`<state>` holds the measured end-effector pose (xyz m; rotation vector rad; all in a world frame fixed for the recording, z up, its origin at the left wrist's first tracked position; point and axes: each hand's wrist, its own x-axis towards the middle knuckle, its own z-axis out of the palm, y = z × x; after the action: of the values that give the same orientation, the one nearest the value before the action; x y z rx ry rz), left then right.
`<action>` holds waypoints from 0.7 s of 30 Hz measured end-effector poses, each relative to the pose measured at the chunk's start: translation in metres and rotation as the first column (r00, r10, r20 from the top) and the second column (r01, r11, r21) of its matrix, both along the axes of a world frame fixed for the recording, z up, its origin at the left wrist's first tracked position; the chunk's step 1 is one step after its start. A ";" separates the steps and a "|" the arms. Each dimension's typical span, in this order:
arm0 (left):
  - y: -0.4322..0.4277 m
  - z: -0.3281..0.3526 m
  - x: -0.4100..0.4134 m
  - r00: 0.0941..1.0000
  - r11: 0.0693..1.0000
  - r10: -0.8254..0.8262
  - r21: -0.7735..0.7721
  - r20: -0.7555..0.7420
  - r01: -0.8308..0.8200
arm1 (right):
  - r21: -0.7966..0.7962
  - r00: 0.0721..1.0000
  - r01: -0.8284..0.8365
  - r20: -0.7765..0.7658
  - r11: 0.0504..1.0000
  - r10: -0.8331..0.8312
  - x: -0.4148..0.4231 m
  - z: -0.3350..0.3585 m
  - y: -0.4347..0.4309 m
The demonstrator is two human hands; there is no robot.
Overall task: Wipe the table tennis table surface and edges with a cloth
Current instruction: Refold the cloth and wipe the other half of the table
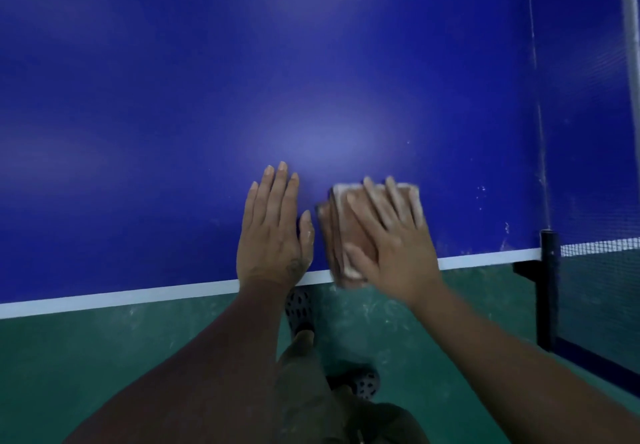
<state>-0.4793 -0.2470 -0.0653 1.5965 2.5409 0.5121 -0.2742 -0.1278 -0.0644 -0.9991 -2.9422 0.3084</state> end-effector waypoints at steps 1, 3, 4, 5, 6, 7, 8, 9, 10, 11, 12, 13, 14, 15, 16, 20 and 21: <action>0.000 0.000 -0.001 1.000 1.000 0.001 -0.005 -0.007 -0.001 | -0.017 0.999 -0.035 0.014 0.999 0.035 0.016 0.000 -0.010; 0.000 -0.001 -0.001 1.000 1.000 0.003 -0.005 -0.013 -0.003 | -0.021 0.994 -0.103 0.030 0.994 0.104 0.029 0.001 -0.013; 0.000 -0.001 -0.001 1.000 1.000 0.003 -0.001 -0.014 -0.003 | -0.015 0.992 -0.121 0.030 0.993 0.122 0.028 0.001 -0.006; 0.000 0.000 0.000 1.000 1.000 0.004 0.004 -0.015 -0.004 | -0.007 0.993 -0.117 0.026 0.993 0.117 0.020 0.002 0.005; 0.000 -0.001 -0.001 1.000 1.000 0.006 0.012 -0.019 -0.005 | 0.008 0.996 -0.087 0.019 0.996 0.087 0.008 0.001 0.020; 0.000 0.000 0.001 1.000 1.000 0.005 0.019 -0.021 -0.004 | 0.021 0.999 -0.031 0.016 0.999 0.031 -0.003 0.000 0.036; -0.001 0.000 0.002 1.000 1.000 0.007 0.024 -0.019 -0.007 | 0.029 0.999 0.044 0.014 0.999 -0.044 -0.013 0.001 0.053; -0.001 0.001 0.003 1.000 1.000 0.009 0.025 -0.018 -0.009 | 0.029 0.991 0.130 0.014 0.991 -0.131 -0.018 0.001 0.069; 0.000 0.002 0.004 1.000 1.000 0.013 0.023 -0.019 -0.013 | 0.029 0.978 0.205 0.018 0.978 -0.206 -0.018 0.002 0.081; 0.000 0.003 0.004 1.000 1.000 0.017 0.021 -0.021 -0.016 | 0.027 0.963 0.267 0.029 0.963 -0.268 -0.013 0.004 0.089; 0.000 0.003 0.003 1.000 1.000 0.016 0.019 -0.026 -0.015 | 0.029 0.940 0.337 0.036 0.941 -0.338 -0.001 0.005 0.092; 0.001 0.002 0.003 0.999 1.000 0.012 0.014 -0.035 -0.011 | 0.030 0.901 0.432 0.037 0.901 -0.433 0.013 0.007 0.089; -0.001 0.001 0.002 0.999 1.000 0.006 0.007 -0.048 -0.006 | 0.023 0.829 0.557 0.035 0.830 -0.558 0.028 0.008 0.078; -0.002 0.000 0.002 0.998 1.000 0.003 0.003 -0.061 -0.002 | 0.008 0.725 0.688 0.034 0.726 -0.688 0.041 0.010 0.063; -0.003 -0.001 0.001 0.998 1.000 0.002 0.003 -0.070 -0.001 | -0.005 0.613 0.789 0.039 0.614 -0.789 0.050 0.010 0.046; -0.003 -0.001 0.002 0.998 1.000 0.004 0.004 -0.067 -0.003 | -0.107 0.355 0.931 0.029 0.350 -0.934 0.045 0.008 -0.012; -0.002 0.000 0.003 0.998 1.000 0.008 0.006 -0.063 -0.008 | -0.125 0.330 0.938 0.034 0.324 -0.943 0.039 0.008 -0.018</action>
<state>-0.4767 -0.2489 -0.0651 1.6304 2.5940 0.4781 -0.2354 -0.1457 -0.0564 -2.4222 -1.7339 0.4195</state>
